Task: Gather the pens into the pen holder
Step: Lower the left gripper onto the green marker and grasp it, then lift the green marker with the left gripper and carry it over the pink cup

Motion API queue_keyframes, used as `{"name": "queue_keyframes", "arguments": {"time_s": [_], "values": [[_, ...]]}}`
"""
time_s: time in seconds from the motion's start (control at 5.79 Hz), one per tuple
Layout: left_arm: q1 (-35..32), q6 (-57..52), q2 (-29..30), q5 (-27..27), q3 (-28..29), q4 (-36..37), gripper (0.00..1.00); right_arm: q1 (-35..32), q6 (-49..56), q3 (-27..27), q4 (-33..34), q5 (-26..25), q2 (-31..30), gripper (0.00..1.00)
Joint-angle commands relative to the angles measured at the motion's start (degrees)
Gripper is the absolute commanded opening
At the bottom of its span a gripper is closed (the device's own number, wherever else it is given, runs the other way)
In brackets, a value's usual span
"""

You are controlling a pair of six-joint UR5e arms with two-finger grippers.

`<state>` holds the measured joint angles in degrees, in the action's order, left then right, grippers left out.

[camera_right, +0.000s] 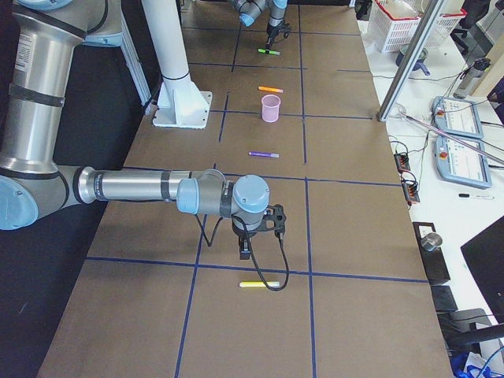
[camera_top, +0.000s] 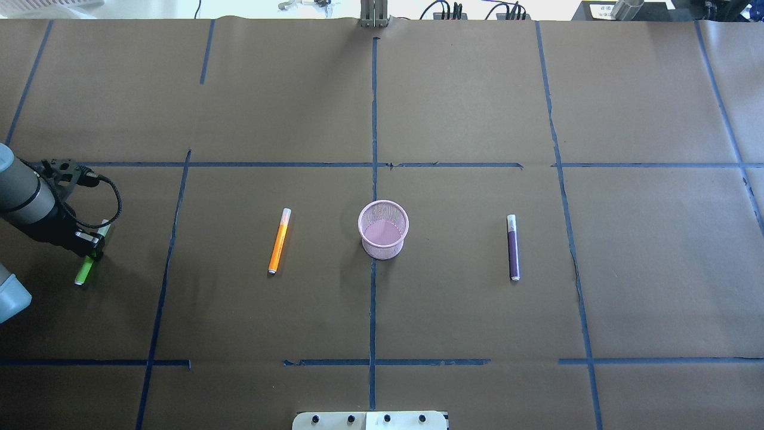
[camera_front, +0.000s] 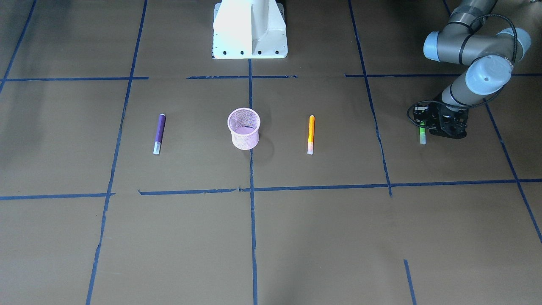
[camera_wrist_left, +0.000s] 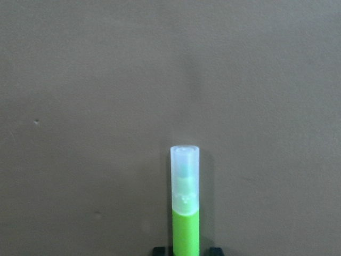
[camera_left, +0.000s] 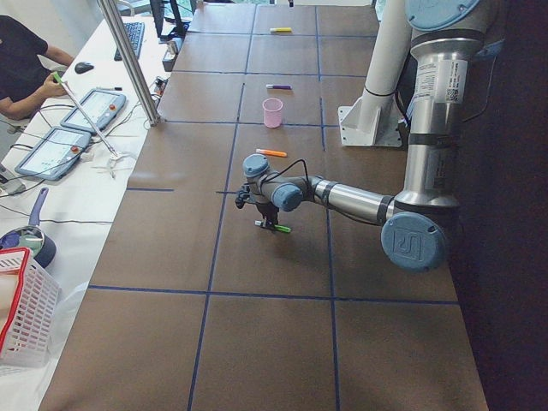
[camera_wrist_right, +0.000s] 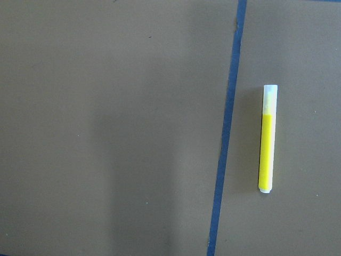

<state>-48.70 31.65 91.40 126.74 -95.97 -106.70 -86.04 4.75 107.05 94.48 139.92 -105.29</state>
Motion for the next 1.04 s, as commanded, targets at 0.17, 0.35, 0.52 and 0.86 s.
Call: {"name": "queue_keyframes", "arguments": {"time_s": [0.17,0.35,0.52,0.86], "values": [[0.0,0.0,0.2,0.0,0.3,0.0,0.36,0.0,0.0,0.0,0.1,0.0,0.0,1.0],[0.1,-0.1,0.2,0.0,0.4,0.0,0.35,0.0,0.0,-0.2,0.0,0.0,0.0,1.0],[0.0,0.0,0.2,0.0,0.4,0.0,0.34,0.0,0.0,-0.2,0.1,0.0,0.0,1.0],[0.0,0.0,0.7,0.1,0.5,0.0,0.0,0.0,0.0,-0.1,0.1,0.0,0.0,1.0]]}}
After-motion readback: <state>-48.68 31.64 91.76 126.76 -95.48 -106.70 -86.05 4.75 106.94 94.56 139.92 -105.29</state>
